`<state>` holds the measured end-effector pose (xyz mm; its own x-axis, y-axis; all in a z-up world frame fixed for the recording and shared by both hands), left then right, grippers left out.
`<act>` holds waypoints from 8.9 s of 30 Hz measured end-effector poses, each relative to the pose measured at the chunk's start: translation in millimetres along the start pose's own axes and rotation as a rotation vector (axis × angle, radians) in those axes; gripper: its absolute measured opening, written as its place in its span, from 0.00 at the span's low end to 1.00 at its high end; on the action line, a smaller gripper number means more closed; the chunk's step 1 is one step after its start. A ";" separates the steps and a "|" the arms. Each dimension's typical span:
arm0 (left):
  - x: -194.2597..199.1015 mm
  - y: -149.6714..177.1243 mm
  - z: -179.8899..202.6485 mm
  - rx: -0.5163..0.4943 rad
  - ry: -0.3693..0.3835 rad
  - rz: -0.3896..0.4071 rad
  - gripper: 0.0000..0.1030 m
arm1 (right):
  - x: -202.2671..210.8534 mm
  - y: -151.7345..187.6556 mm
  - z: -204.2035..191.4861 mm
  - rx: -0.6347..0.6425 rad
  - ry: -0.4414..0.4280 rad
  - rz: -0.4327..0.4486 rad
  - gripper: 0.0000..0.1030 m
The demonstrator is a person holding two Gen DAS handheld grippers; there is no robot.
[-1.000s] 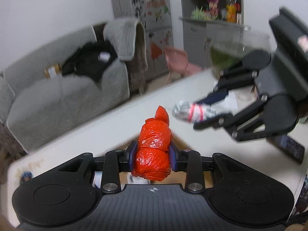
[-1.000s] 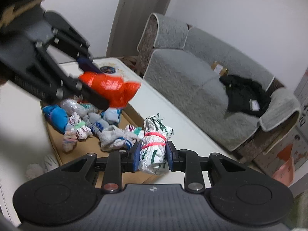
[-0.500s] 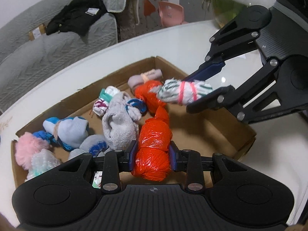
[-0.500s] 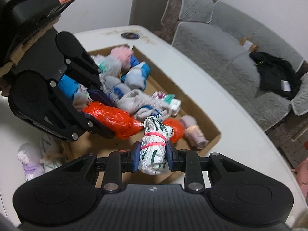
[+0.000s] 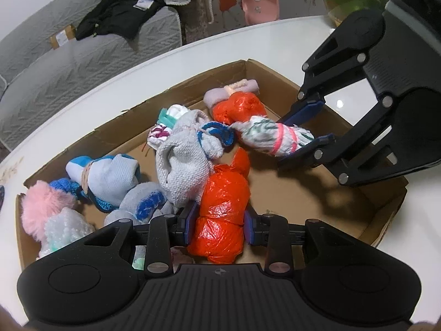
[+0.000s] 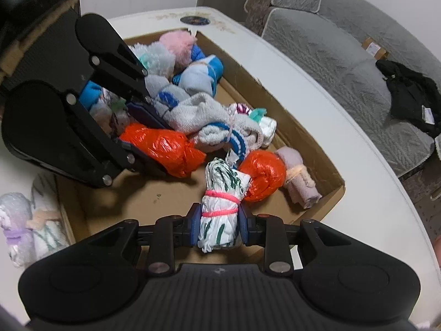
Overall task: Organize objects
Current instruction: 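Carry the orange bag and striped sock into the tray with both grippers, then open both grippers to release the bag and sock in the tray, then grasp bubble-wrapped lavender sock with left gripper while right grasps white rolled towel sock, then carry the bubble-wrapped sock and white rolled sock into the tray with both grippers, then lower and open both grippers to release the two items in the tray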
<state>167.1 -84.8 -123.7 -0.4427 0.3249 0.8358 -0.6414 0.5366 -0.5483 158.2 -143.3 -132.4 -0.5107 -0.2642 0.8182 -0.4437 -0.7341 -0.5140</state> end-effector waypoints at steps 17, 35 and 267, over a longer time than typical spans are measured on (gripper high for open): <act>1.3 1.7 -1.4 0.058 -0.002 -0.024 0.46 | -6.8 4.0 4.9 -0.013 -0.010 -0.045 0.27; 1.9 8.4 5.5 0.073 -0.030 -0.039 0.70 | -0.2 4.2 7.8 -0.009 0.028 -0.063 0.45; -38.7 1.2 33.3 -0.060 0.118 -0.136 0.71 | -23.7 -7.7 -30.6 0.248 -0.185 -0.158 0.78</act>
<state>162.6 -122.7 -157.6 -0.2755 0.3333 0.9016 -0.6503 0.6261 -0.4302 151.1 -112.2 -155.7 -0.2975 -0.2276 0.9272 -0.3024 -0.8987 -0.3176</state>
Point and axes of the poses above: each gripper's, at about its wrist camera, not at the fingertips, and x roughly against the way its jaws point, z to its right, y to its underside, the point moved 9 cm from there along -x, roughly the way its jaws point, and after that the axes turned 5 degrees about y, right-handed, at the moved point
